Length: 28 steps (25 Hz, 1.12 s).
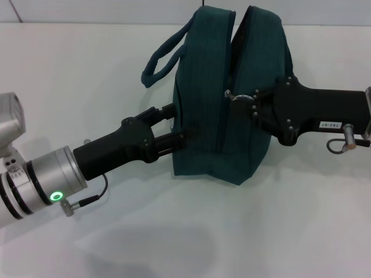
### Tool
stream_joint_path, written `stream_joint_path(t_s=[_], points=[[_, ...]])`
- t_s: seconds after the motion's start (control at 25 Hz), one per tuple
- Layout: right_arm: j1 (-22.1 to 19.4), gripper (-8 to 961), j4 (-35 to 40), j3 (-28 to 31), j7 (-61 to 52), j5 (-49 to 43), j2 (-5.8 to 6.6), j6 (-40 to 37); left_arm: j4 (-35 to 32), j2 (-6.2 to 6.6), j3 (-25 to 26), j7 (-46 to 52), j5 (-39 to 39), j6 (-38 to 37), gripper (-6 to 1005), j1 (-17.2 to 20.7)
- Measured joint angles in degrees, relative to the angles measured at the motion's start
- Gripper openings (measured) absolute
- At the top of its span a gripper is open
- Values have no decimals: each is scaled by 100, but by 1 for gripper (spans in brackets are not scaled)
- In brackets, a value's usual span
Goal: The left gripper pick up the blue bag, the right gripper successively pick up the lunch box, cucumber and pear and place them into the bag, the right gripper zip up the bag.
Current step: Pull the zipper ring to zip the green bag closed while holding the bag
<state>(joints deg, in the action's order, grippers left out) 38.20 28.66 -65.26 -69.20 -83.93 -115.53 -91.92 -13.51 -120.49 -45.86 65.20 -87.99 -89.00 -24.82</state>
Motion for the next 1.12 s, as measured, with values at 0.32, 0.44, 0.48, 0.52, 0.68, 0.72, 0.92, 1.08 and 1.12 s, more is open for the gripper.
stream_joint_path(t_s=[0.32,0.44,0.48,0.52,0.68,0.72,0.92,1.08,1.12], points=[[-20,7,-36,34,3,14,-4,-27,41,4,-189,-250,14,86,854,-60],[-43,7,-44,41,3,66,-3,-9,28,22,-489,-628,22,76,765,-79],[-54,7,-48,43,3,113,-3,-3,24,23,-502,-680,19,67,736,-81],[-68,7,-53,45,3,181,-3,3,18,25,-512,-722,9,58,706,-82],[-116,7,-62,47,-14,377,1,-11,23,33,-522,-756,-13,54,607,-84],[-119,7,-62,40,-24,389,3,-18,28,34,-526,-767,-15,54,583,-85],[-120,7,-94,0,-38,370,0,-57,42,31,-541,-788,3,51,459,-84],[-126,7,-141,-3,-45,369,-2,-137,42,16,-570,-790,30,49,223,-84],[-129,7,-161,-4,-45,368,-2,-162,42,11,-571,-790,32,51,199,-84]])
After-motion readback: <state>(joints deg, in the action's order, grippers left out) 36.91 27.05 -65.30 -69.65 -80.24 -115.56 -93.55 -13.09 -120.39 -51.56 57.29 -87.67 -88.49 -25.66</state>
